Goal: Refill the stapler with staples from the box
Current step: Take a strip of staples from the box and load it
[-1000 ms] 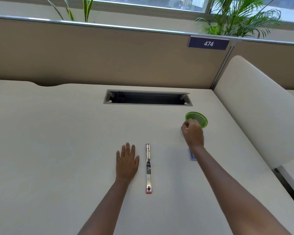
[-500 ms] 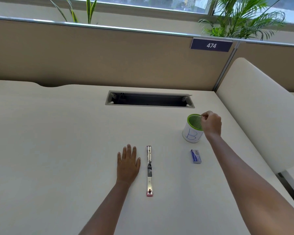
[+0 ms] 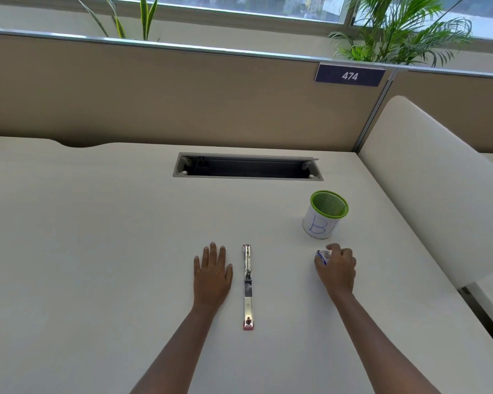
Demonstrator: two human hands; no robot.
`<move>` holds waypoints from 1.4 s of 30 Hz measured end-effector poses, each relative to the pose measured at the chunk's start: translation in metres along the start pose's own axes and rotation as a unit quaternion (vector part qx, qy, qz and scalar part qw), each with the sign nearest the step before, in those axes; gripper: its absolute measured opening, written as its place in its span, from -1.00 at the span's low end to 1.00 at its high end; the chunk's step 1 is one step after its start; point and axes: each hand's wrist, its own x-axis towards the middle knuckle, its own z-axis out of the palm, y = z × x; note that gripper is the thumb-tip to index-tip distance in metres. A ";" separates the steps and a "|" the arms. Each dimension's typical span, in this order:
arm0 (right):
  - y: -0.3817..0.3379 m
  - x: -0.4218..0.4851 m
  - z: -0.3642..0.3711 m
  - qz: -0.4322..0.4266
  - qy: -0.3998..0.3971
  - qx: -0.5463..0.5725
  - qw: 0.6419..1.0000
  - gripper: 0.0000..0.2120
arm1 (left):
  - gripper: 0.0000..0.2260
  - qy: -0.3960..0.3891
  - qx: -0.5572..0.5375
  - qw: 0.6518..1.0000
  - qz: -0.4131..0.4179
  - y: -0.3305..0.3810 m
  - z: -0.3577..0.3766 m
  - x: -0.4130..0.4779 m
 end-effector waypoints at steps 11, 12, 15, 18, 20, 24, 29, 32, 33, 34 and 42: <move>-0.020 -0.015 -0.001 -0.015 -0.034 0.109 0.993 -0.64 | -0.61 0.051 -0.142 0.988 -0.026 0.021 -0.014 0.004; -0.028 -0.018 -0.002 -0.017 -0.037 0.134 0.990 -0.64 | -0.65 0.081 -0.222 0.971 -0.033 0.027 -0.020 0.004; -0.053 -0.029 -0.004 -0.033 -0.043 0.204 0.977 -0.67 | -0.76 0.141 -0.386 0.910 -0.052 0.049 -0.038 0.006; -0.079 -0.041 -0.007 -0.072 -0.045 0.242 0.967 -0.69 | -0.78 0.109 -0.513 0.848 -0.083 0.066 -0.052 0.013; -0.094 -0.049 -0.009 -0.106 -0.051 0.253 0.960 -0.70 | -0.76 0.043 -0.605 0.788 -0.104 0.072 -0.058 0.016; -0.114 -0.062 -0.011 -0.163 -0.068 0.250 0.952 -0.69 | -0.80 -0.070 -0.743 0.656 -0.111 0.070 -0.061 0.011; -0.124 -0.070 -0.013 -0.189 -0.062 0.249 0.948 -0.71 | -0.76 -0.097 -0.849 0.510 -0.095 0.062 -0.061 0.009; -0.128 -0.076 -0.013 -0.199 -0.065 0.262 0.942 -0.71 | -0.72 -0.102 -0.873 0.466 -0.101 0.059 -0.061 0.008; -0.129 -0.078 -0.012 -0.206 -0.065 0.267 0.939 -0.71 | -0.69 -0.104 -0.878 0.456 -0.100 0.059 -0.062 0.008; -0.129 -0.081 -0.012 -0.214 -0.066 0.269 0.937 -0.72 | -0.68 -0.104 -0.884 0.445 -0.100 0.058 -0.063 0.008; -0.125 -0.092 -0.014 -0.269 -0.043 0.244 0.931 -0.81 | -0.70 -0.074 -0.917 0.354 -0.166 0.055 -0.063 0.014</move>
